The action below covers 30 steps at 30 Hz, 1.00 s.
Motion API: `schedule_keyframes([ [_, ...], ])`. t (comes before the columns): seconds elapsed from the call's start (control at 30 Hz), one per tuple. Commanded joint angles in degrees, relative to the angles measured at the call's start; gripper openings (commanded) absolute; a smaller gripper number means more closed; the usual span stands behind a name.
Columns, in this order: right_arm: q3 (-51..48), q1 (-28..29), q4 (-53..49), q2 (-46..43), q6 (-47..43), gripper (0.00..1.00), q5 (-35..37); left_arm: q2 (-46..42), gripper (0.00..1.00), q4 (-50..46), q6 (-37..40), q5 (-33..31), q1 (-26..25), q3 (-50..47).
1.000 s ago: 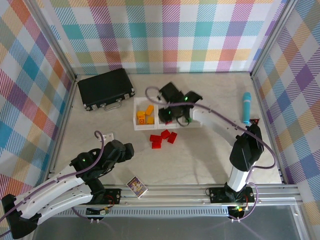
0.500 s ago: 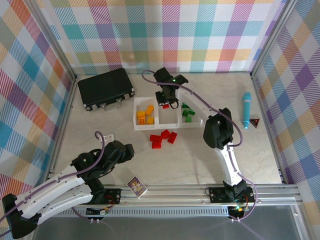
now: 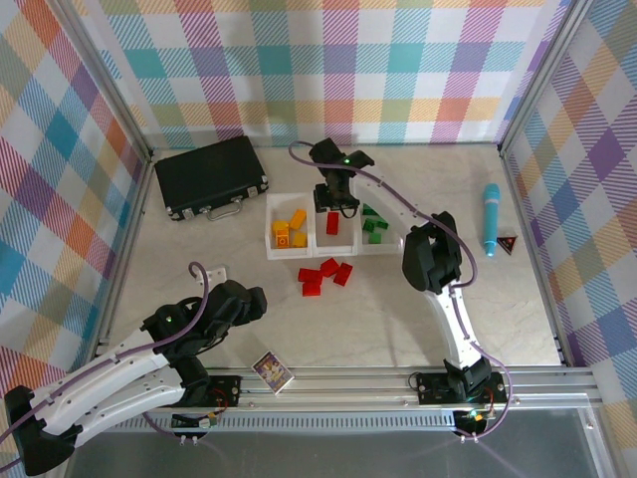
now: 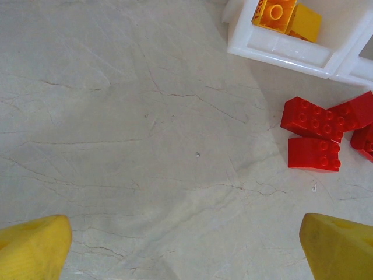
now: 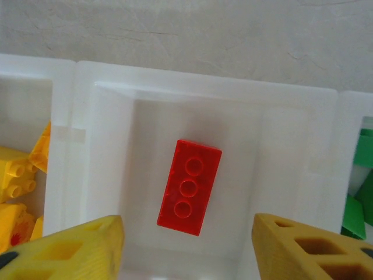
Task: Sort the legos into containers by color
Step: Place the lego in the container, then pick up the lego from the center of the table.
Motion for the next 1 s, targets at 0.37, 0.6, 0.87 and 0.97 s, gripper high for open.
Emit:
schedule_keyframes([
  [0.37,-45.66,5.44,7.36,-36.87,22.14,0.61,6.34,-0.93,1.00,1.58,1.53,0.51,0.40,-1.80],
  [0.6,-52.46,10.99,9.63,-36.37,27.94,0.70,4.08,-0.66,1.00,2.84,1.53,1.21,0.36,-2.23],
  [0.87,-50.96,12.48,12.32,-29.14,28.10,0.72,2.09,-2.15,1.00,0.00,1.40,0.52,0.40,-1.67],
  [0.97,-49.45,12.59,12.07,-26.57,28.01,0.72,1.91,-3.00,1.00,-0.34,1.19,0.25,0.40,-1.72],
])
